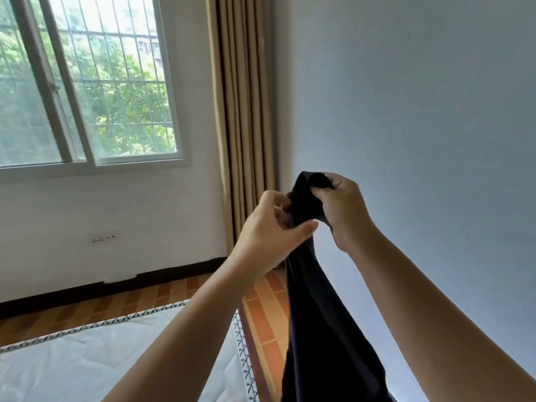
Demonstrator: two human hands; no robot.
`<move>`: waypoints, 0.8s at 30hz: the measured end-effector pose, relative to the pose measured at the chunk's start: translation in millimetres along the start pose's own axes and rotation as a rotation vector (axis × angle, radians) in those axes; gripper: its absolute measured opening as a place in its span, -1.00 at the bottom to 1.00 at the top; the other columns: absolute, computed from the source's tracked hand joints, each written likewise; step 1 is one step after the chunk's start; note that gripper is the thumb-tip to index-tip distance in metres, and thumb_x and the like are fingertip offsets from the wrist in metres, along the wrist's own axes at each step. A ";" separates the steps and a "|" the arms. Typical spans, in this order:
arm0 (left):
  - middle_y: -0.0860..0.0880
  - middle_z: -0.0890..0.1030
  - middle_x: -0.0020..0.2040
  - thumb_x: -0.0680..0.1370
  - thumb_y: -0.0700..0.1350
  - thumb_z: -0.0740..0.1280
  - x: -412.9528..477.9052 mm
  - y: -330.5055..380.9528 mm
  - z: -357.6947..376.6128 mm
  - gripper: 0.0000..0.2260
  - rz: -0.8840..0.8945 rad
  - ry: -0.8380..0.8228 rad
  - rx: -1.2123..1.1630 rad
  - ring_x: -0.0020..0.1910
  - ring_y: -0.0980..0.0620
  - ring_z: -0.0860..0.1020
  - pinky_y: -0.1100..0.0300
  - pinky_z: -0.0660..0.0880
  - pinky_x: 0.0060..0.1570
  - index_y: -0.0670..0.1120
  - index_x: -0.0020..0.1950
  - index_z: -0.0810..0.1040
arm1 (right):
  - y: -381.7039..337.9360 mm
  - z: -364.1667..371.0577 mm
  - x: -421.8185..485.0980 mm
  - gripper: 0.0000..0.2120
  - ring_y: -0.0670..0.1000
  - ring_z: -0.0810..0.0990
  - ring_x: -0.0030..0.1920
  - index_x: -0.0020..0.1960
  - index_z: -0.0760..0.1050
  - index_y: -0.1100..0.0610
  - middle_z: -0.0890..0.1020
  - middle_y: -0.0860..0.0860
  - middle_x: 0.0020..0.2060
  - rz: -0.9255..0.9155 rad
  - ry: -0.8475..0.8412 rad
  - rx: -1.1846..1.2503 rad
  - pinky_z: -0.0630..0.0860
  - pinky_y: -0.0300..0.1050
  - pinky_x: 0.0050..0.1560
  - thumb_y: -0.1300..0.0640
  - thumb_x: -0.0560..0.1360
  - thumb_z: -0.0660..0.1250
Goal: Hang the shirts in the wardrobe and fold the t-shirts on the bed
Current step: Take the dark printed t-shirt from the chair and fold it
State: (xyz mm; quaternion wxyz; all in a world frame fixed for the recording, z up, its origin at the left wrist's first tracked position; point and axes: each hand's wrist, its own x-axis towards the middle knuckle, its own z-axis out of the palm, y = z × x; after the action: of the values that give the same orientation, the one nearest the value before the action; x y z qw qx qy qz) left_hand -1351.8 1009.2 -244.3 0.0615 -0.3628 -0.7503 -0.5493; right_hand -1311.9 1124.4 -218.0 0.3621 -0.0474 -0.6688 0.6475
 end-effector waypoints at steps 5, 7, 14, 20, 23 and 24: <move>0.10 0.46 -0.19 0.51 -0.14 0.32 17.9 11.8 16.1 -0.73 0.048 0.052 0.241 -0.29 0.16 0.48 0.24 0.46 -0.38 -0.01 0.08 0.26 | -32.2 -8.9 16.8 -0.65 0.00 0.60 -0.04 -0.15 0.54 0.01 0.62 -0.02 -0.16 -0.198 0.088 0.031 0.55 -0.09 0.05 0.41 0.51 0.16; 0.01 0.50 -0.23 0.56 -0.18 0.23 40.2 7.9 13.0 -0.96 -0.035 0.070 0.235 -0.31 0.05 0.48 0.19 0.40 -0.36 -0.13 -0.02 0.40 | -46.8 -19.3 25.3 -0.63 -0.02 0.58 -0.03 -0.13 0.52 -0.02 0.61 -0.06 -0.14 -0.323 0.151 0.006 0.54 -0.07 0.08 0.44 0.47 0.14; 0.07 0.41 -0.36 0.60 -0.20 0.21 99.7 22.1 -34.6 -0.86 0.125 0.220 0.431 -0.39 0.15 0.35 0.35 0.23 -0.45 -0.09 -0.17 0.45 | -59.5 -62.8 62.0 -0.70 0.04 0.58 -0.05 -0.12 0.48 0.05 0.57 -0.05 -0.18 -0.140 0.181 -0.142 0.57 -0.05 0.01 0.39 0.53 0.10; 0.01 0.50 -0.33 0.47 0.17 0.36 106.5 40.7 -33.1 -0.64 0.106 0.185 0.435 -0.36 0.06 0.46 0.23 0.35 -0.40 -0.15 -0.16 0.54 | -50.8 -53.6 59.7 -0.80 0.03 0.58 -0.06 -0.02 0.50 0.08 0.57 -0.03 -0.15 -0.143 0.154 -0.074 0.55 -0.03 0.07 0.32 0.55 0.16; 0.01 0.58 -0.18 0.20 0.33 0.45 94.6 39.0 -12.7 -0.46 0.024 -0.083 0.492 -0.20 0.05 0.55 0.15 0.48 -0.26 -0.05 -0.06 0.51 | -51.5 -33.9 45.6 -0.80 0.00 0.57 -0.09 -0.02 0.51 0.09 0.58 -0.04 -0.19 -0.193 -0.016 -0.075 0.56 -0.10 0.00 0.34 0.54 0.19; 0.00 0.60 -0.12 0.20 0.31 0.46 91.9 35.9 -5.4 -0.42 0.060 -0.116 0.460 -0.13 0.03 0.57 0.08 0.53 -0.15 -0.07 0.00 0.52 | -51.9 -27.4 39.6 -0.80 -0.01 0.58 -0.11 -0.03 0.52 0.09 0.59 -0.03 -0.20 -0.209 -0.115 -0.083 0.56 -0.15 -0.06 0.35 0.54 0.21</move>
State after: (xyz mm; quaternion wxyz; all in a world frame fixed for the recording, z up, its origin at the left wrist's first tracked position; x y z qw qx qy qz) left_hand -1398.6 1053.1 -169.2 0.1156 -0.3921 -0.8469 -0.3400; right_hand -1304.9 1160.1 -157.3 0.3864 0.0447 -0.7159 0.5798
